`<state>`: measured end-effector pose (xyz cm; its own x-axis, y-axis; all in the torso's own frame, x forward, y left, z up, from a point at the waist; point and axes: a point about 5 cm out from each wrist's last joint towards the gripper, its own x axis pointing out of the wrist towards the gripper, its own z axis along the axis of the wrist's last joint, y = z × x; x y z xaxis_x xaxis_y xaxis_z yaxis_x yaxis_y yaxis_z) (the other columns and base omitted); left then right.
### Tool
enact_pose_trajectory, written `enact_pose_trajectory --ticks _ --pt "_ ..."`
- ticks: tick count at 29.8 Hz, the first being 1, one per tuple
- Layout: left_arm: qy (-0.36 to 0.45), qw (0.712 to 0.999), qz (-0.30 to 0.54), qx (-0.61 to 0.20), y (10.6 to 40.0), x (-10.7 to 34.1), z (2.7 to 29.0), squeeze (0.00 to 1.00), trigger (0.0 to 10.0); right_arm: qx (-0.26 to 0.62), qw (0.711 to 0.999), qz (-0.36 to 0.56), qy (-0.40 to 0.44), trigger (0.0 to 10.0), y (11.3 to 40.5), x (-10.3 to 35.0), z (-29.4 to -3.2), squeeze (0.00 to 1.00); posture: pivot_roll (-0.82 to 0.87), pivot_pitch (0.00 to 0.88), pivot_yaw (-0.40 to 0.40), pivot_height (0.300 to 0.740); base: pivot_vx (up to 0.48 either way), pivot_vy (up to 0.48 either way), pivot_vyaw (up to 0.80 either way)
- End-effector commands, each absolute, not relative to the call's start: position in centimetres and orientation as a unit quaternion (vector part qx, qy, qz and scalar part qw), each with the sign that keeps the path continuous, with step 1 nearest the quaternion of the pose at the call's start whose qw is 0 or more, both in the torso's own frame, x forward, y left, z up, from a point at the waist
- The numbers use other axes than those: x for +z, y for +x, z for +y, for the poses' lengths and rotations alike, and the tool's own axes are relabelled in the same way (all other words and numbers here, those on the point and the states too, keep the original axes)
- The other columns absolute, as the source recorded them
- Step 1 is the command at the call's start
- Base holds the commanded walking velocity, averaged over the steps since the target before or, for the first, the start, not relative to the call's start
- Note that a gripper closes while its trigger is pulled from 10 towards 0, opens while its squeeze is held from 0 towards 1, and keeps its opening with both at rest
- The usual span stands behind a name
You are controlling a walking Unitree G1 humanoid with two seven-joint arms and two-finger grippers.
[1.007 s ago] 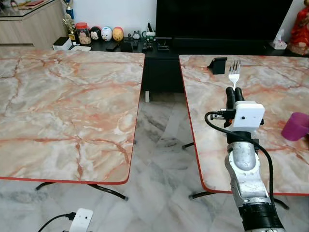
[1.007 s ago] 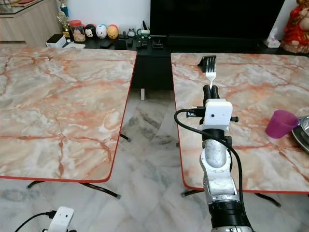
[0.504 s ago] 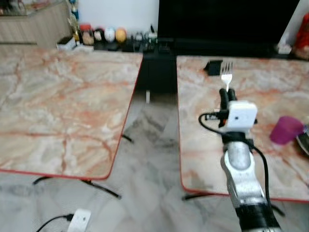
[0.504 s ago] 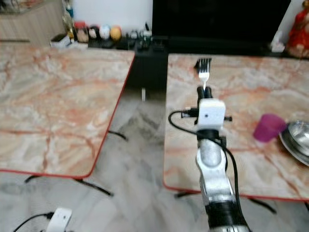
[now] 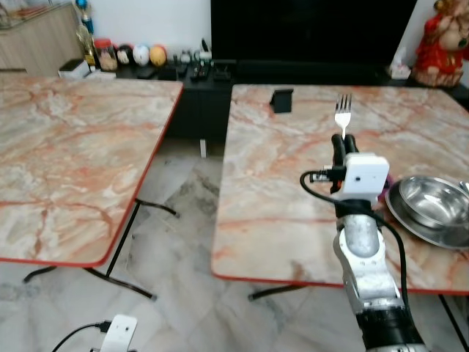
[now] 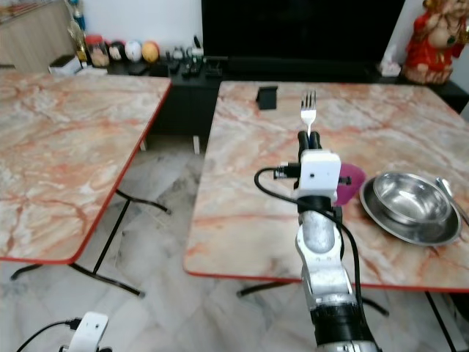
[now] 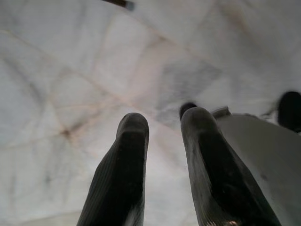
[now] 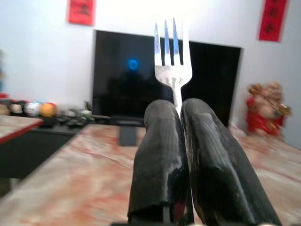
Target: Setting the table
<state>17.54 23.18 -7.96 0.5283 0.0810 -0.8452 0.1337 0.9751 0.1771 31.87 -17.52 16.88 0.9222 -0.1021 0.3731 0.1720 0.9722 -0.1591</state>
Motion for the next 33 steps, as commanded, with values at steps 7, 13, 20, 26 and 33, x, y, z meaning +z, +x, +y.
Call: enact_pose_trajectory --ticks 7,13,20,26,33 --pt "0.115 0.865 0.489 -0.011 17.53 -7.89 23.58 0.0 10.0 -0.069 0.974 -0.193 -0.091 10.0 31.86 17.4 -17.22 0.0 0.0 0.0 0.0 0.731 0.0 -0.289 0.0" --pt "0.114 0.865 0.489 -0.011 17.54 -7.89 23.56 0.0 10.0 -0.069 0.974 -0.193 -0.092 10.0 31.89 17.43 -17.26 0.0 0.0 0.0 -0.002 0.731 0.0 -0.289 0.0" --pt "0.113 0.865 0.489 -0.011 17.53 -7.9 23.52 0.0 10.0 -0.071 0.974 -0.192 -0.094 10.0 31.92 17.49 -17.36 0.0 0.0 0.0 -0.003 0.731 0.0 -0.289 0.0" --pt "0.113 0.865 0.489 -0.011 17.54 -7.9 23.52 0.0 10.0 -0.07 0.974 -0.192 -0.095 10.0 31.96 17.55 -17.36 0.0 0.0 0.0 -0.004 0.731 0.0 -0.287 0.0" --pt "0.113 0.865 0.489 -0.012 17.52 -7.91 23.5 0.0 10.0 -0.071 0.974 -0.193 -0.096 10.0 32.02 17.67 -17.43 0.0 -0.01 0.0 -0.003 0.731 0.0 -0.286 0.0"
